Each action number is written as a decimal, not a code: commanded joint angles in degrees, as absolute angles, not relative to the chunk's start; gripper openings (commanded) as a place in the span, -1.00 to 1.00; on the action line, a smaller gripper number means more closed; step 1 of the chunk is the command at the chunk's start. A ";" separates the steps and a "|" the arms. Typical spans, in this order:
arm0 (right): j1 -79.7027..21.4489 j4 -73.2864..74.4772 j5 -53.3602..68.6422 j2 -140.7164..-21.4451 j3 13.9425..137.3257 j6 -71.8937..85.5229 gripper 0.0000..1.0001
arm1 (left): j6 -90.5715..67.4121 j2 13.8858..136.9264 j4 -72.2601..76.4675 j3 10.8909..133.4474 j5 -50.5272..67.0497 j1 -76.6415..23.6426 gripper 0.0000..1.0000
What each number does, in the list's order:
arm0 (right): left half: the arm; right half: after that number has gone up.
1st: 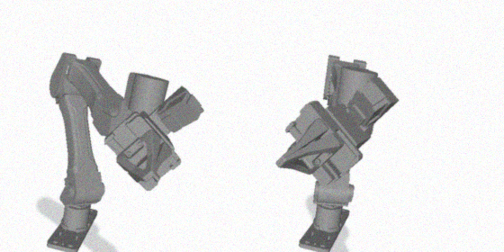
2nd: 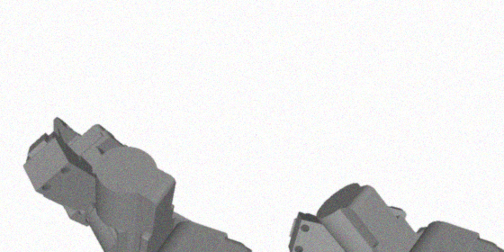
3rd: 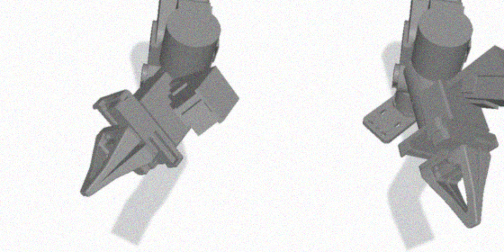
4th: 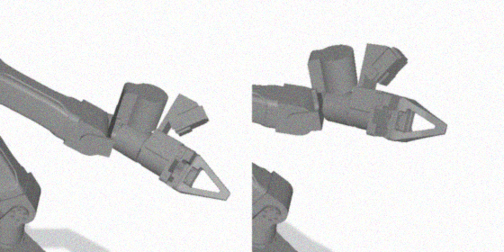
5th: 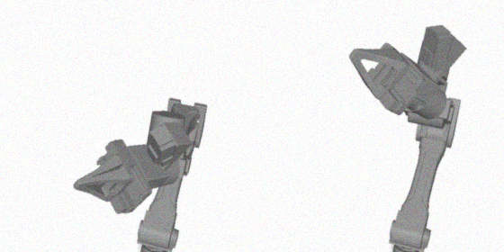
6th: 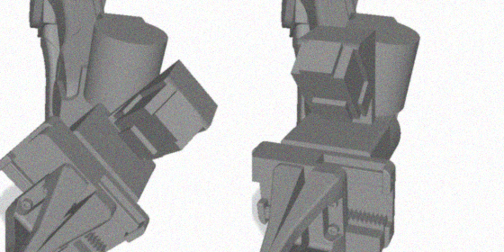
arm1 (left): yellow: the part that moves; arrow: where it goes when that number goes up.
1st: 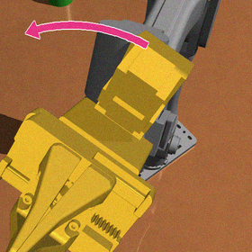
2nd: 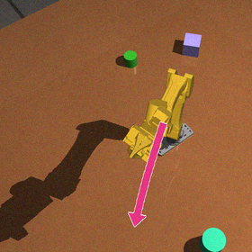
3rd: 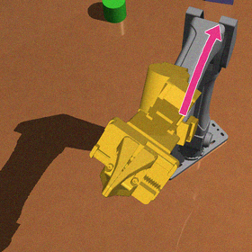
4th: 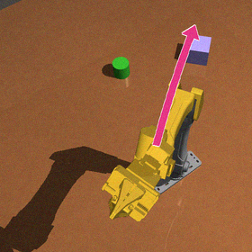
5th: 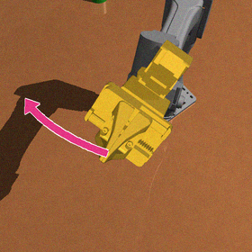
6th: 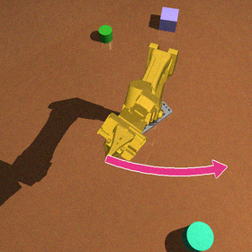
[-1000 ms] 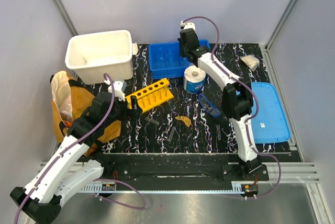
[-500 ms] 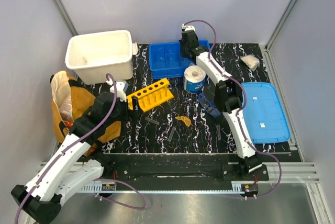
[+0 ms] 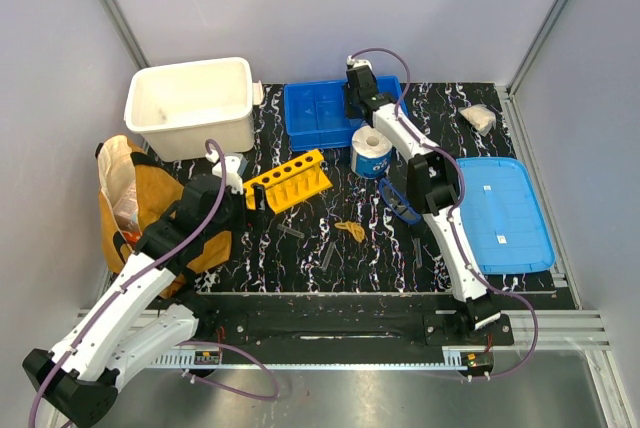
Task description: Organize the chemistry lab equipment
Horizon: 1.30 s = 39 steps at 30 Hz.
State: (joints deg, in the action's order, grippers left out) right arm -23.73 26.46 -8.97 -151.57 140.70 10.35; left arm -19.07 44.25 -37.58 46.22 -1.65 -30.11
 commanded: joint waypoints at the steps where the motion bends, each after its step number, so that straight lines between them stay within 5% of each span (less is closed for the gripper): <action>1: -23.38 25.66 -8.61 -150.12 145.28 10.29 -0.53 | -19.51 43.68 -35.24 46.06 -1.67 -30.06 0.82; 16: -23.38 36.64 -5.63 -129.75 139.94 8.96 -0.35 | -19.51 41.75 -35.24 46.41 -2.90 -30.06 0.81; 30: -23.55 36.66 5.35 -94.33 94.70 18.36 0.18 | -21.97 40.87 -36.39 46.58 -6.16 -30.06 0.79; 39: -27.68 36.20 -1.12 -80.96 69.37 29.50 0.12 | -23.20 40.35 -36.56 46.76 -5.80 -30.06 0.76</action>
State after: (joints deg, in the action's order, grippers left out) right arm -25.67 37.08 2.59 -85.56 76.23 21.56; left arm -21.96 41.34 -37.69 46.22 -4.99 -30.11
